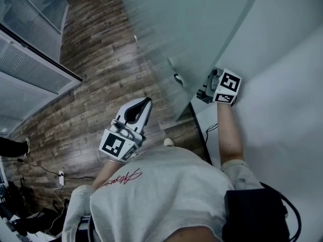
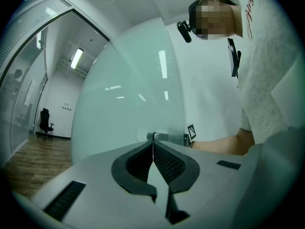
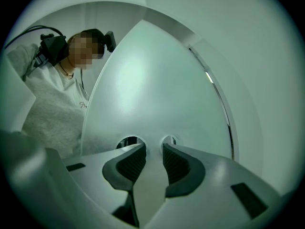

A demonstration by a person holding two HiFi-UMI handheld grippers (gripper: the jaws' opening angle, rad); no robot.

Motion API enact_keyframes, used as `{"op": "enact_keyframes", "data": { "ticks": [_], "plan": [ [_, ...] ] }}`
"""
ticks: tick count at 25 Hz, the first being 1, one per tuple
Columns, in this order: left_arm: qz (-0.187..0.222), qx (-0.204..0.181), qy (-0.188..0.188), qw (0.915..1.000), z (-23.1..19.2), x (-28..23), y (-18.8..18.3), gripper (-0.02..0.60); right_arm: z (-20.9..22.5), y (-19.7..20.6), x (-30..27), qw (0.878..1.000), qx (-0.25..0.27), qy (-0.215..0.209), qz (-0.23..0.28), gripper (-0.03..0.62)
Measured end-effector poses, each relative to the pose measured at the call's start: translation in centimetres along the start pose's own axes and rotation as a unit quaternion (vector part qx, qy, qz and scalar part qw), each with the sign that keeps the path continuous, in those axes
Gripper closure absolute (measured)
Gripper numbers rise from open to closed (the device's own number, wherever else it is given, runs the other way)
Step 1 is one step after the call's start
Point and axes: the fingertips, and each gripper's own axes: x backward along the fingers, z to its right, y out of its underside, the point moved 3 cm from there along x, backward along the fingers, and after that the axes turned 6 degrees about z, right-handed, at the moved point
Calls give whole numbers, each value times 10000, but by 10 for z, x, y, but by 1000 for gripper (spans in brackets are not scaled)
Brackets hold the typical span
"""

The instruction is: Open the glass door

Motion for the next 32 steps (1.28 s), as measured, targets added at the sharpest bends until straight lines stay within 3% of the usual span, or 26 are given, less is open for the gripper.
{"op": "enact_keyframes", "data": {
  "ticks": [6,11,13,19,26,32],
  "plan": [
    [49,60,69,9999,-2,17,-3,565,-1,-2,6,9982,390,202,-416,476],
    [119,68,181,9997,-14,34,-15,565,-8,-1,37,9907,549,541,-1123,486],
    [128,67,251,9996,-19,42,-16,565,-20,-3,50,9897,600,968,-871,539],
    [190,122,596,9980,-25,52,-16,565,-68,-1,71,9762,789,1994,-326,560],
    [227,246,1093,9935,-20,71,-24,565,-131,-18,60,9622,885,2572,90,575],
    [268,270,1374,9898,-19,96,-31,565,-186,-21,18,9614,854,2559,539,576]
  ]
}}
